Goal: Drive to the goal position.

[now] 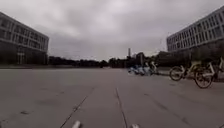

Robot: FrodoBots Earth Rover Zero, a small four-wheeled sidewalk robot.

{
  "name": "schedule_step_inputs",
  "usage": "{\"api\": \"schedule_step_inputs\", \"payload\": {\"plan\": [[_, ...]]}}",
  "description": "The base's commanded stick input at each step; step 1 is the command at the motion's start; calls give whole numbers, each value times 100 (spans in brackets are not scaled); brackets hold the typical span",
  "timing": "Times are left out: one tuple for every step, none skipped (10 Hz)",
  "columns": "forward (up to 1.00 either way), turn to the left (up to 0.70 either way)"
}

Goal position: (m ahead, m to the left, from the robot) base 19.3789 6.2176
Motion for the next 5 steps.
{"api": "schedule_step_inputs", "payload": {"plan": [[70, 0], [70, 0], [70, 0], [70, 0], [70, 0]]}}
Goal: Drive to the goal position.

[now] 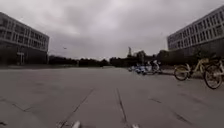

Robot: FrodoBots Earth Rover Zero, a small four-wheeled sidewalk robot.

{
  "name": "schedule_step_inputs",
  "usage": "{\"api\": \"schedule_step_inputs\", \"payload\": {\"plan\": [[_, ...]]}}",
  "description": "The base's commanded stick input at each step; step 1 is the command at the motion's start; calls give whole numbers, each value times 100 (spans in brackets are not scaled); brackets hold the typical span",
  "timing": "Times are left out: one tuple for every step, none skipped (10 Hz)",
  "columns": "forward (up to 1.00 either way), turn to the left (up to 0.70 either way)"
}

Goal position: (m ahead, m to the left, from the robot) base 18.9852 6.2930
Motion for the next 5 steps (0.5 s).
{"api": "schedule_step_inputs", "payload": {"plan": [[70, 0], [70, 0], [70, 0], [70, 0], [70, 0]]}}
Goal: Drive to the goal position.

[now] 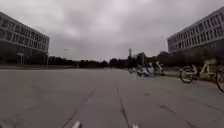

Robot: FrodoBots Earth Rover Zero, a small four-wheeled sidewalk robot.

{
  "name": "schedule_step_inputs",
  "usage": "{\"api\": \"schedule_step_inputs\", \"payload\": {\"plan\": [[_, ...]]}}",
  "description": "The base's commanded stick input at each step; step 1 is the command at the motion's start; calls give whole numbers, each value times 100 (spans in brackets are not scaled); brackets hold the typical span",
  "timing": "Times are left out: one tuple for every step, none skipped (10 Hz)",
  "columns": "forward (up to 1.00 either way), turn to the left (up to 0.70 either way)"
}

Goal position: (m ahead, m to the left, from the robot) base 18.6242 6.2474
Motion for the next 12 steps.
{"api": "schedule_step_inputs", "payload": {"plan": [[70, 0], [70, 0], [70, 0], [70, 0], [70, 0], [70, 0], [70, 0], [25, 0], [0, 0], [0, 0], [0, 0], [0, 0]]}}
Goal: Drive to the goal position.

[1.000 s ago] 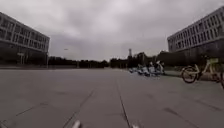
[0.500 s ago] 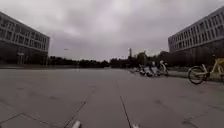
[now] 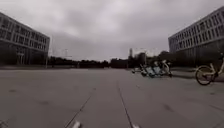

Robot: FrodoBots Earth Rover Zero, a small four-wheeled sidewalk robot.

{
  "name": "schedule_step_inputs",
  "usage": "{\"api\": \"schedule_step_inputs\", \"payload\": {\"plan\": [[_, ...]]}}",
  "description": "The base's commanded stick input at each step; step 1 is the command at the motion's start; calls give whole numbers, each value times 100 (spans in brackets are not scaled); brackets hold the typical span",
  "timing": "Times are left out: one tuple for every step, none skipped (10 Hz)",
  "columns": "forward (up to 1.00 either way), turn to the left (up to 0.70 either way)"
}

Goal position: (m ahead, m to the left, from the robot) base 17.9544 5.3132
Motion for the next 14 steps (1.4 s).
{"api": "schedule_step_inputs", "payload": {"plan": [[0, 0], [0, 0], [47, 0], [70, 0], [70, 0], [70, 0], [70, 0], [70, 0], [70, 0], [70, 0], [70, 0], [70, 0], [70, 0], [70, 0]]}}
